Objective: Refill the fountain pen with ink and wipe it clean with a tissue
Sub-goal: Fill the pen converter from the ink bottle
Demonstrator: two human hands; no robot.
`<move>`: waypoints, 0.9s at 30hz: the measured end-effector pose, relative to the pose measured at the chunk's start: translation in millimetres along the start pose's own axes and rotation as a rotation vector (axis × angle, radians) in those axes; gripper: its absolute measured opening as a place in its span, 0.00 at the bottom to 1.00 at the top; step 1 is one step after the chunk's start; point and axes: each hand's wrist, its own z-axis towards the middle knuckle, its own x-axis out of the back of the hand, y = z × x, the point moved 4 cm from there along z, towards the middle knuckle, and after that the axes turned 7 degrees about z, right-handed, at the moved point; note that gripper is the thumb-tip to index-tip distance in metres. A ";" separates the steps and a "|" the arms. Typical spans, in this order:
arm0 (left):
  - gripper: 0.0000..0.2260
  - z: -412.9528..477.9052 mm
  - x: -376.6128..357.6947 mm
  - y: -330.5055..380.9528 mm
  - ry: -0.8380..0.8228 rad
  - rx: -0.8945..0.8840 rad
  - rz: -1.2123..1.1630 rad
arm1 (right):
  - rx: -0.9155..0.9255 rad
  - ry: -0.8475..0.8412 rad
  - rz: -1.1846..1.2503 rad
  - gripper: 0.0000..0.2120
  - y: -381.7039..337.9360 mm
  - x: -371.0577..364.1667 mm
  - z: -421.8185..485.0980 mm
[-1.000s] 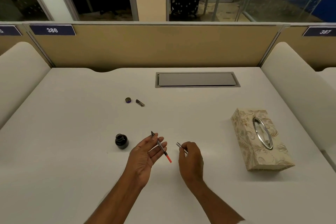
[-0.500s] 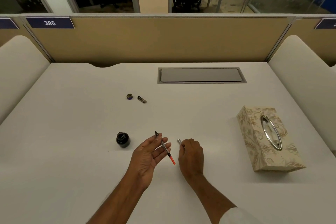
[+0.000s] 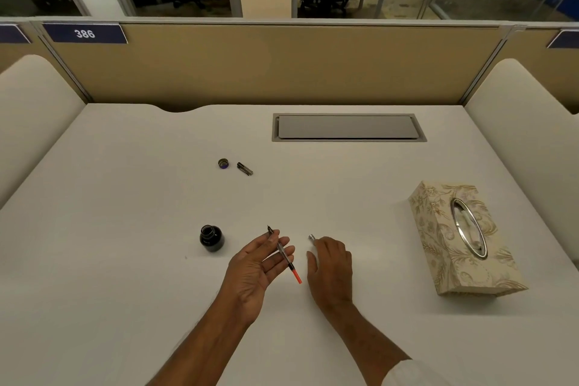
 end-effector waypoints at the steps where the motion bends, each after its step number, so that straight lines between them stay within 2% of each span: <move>1: 0.18 -0.1 0.0 -0.3 0.001 0.003 0.001 | 0.011 -0.002 -0.008 0.13 0.3 -0.3 -0.5; 8: 0.13 -1.2 1.4 -1.7 0.017 0.011 0.000 | 0.032 -0.023 -0.027 0.16 2.2 0.1 -1.3; 27: 0.12 -2.0 0.7 -4.2 0.018 0.012 -0.018 | -0.001 -0.030 0.025 0.16 3.7 5.7 -0.6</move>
